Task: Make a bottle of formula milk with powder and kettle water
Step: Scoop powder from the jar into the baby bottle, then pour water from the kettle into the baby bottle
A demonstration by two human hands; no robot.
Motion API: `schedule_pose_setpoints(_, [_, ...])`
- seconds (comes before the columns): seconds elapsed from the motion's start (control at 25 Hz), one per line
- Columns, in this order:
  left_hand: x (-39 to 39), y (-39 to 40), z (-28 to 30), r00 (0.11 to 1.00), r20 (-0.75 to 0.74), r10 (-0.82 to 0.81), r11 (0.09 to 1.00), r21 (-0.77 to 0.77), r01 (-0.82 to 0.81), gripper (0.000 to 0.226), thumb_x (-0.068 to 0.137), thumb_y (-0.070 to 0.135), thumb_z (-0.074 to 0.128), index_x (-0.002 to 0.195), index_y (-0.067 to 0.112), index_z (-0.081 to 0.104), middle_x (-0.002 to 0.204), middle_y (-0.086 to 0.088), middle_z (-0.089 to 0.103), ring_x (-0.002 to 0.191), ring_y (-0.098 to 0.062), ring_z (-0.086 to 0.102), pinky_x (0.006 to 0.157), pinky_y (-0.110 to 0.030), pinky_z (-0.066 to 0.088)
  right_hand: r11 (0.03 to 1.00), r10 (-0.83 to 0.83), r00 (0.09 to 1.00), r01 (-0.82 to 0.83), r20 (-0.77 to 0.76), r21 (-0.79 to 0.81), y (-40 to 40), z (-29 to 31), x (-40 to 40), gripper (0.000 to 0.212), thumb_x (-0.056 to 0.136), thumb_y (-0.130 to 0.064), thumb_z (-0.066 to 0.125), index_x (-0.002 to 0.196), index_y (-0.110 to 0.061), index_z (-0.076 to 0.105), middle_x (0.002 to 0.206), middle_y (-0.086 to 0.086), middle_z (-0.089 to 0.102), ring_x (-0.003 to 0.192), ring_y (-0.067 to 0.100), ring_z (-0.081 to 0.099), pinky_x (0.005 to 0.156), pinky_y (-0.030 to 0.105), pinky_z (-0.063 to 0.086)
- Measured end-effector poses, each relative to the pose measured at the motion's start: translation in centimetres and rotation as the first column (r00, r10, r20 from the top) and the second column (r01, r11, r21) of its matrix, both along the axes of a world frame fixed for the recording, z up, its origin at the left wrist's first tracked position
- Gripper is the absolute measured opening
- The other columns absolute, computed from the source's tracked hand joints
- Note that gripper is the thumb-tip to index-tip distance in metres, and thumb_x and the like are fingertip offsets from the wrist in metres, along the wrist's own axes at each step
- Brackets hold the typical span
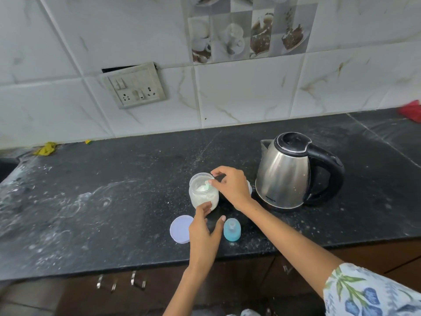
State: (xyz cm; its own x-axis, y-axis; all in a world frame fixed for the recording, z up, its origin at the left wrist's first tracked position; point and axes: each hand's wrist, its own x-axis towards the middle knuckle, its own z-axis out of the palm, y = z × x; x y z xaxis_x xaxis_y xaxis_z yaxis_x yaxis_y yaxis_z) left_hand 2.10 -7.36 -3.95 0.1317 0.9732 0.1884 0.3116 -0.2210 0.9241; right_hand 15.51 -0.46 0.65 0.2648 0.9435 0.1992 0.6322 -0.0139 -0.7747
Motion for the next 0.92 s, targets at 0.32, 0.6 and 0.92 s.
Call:
schedule_pose_setpoints(0.32, [3.7, 1.0, 0.3, 0.994, -0.028, -0.106, 0.993, 0.051, 0.107, 0.042, 0.083, 0.015, 0.071, 0.120, 0.016, 0.051, 0.120, 0.000, 0.060, 0.113, -0.010, 0.054, 0.086, 0.002, 0.034, 0.991, -0.072, 0.899, 0.112, -0.432, 0.067, -8.2, 1.1, 6.5, 0.020, 0.086, -0.010, 0.071, 0.107, -0.010, 0.072, 0.099, 0.003, 0.074, 0.083, 0.011, 0.069, 0.058, 0.018, 0.053])
schedule_pose_setpoints(0.6, [7.6, 3.4, 0.5, 0.989, -0.067, -0.131, 0.991, -0.012, 0.130, 0.075, 0.080, 0.014, 0.074, 0.142, 0.007, 0.032, 0.146, -0.008, 0.042, 0.130, -0.016, 0.040, 0.107, -0.030, 0.032, 0.885, -0.189, 0.974, 0.225, -0.126, 0.407, -13.5, 3.5, 15.0, 0.018, 0.085, -0.015, 0.073, 0.103, -0.017, 0.072, 0.102, -0.007, 0.071, 0.090, 0.011, 0.068, 0.071, 0.021, 0.057])
schedule_pose_setpoints(0.92, [9.5, 5.7, -0.8, 0.992, -0.116, -0.056, 0.995, -0.087, 0.046, 0.078, 0.072, 0.009, 0.081, 0.137, 0.007, 0.038, 0.129, -0.009, 0.059, 0.120, -0.027, 0.054, 0.097, -0.033, 0.043, 0.940, -0.129, 0.932, 0.006, 0.338, 0.340, -11.6, 2.2, 22.1, 0.048, 0.085, -0.024, 0.074, 0.129, -0.016, 0.058, 0.128, 0.003, 0.052, 0.117, 0.014, 0.053, 0.102, 0.022, 0.043])
